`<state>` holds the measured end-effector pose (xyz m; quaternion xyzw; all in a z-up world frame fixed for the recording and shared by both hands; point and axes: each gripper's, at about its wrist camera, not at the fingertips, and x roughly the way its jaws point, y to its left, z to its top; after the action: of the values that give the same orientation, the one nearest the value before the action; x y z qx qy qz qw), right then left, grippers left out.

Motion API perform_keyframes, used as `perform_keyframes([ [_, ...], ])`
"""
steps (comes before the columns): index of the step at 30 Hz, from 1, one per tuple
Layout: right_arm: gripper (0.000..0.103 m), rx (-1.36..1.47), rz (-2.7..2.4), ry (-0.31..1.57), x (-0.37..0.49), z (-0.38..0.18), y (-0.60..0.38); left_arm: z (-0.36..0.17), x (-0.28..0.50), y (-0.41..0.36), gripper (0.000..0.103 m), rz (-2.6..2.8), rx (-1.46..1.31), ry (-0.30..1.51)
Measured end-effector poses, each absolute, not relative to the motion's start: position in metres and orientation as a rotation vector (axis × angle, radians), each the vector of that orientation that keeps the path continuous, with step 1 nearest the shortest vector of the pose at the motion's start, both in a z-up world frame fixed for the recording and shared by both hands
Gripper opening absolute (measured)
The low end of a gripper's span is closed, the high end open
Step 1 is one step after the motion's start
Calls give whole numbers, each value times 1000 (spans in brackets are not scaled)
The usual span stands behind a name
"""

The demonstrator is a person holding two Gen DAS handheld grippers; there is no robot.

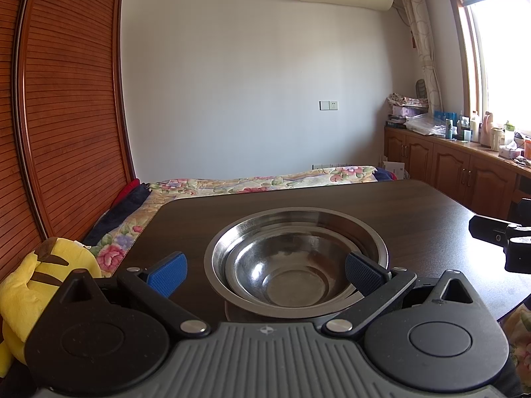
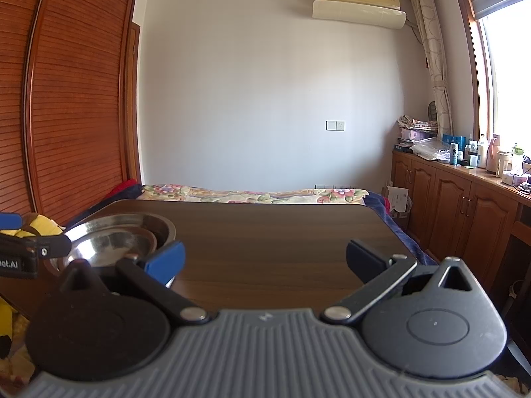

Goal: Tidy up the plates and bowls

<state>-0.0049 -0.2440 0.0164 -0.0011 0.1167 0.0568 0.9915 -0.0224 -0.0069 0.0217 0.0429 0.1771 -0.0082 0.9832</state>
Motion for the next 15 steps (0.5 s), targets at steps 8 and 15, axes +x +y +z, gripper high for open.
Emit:
perform_keyframes([
  [8,103,-4,114,235,-3,16,-245,21,-23,-6,103,-16,86,358],
  [15,103,-5,113,234,-4,16,-245,19,-23,-6,103,-15,86,359],
])
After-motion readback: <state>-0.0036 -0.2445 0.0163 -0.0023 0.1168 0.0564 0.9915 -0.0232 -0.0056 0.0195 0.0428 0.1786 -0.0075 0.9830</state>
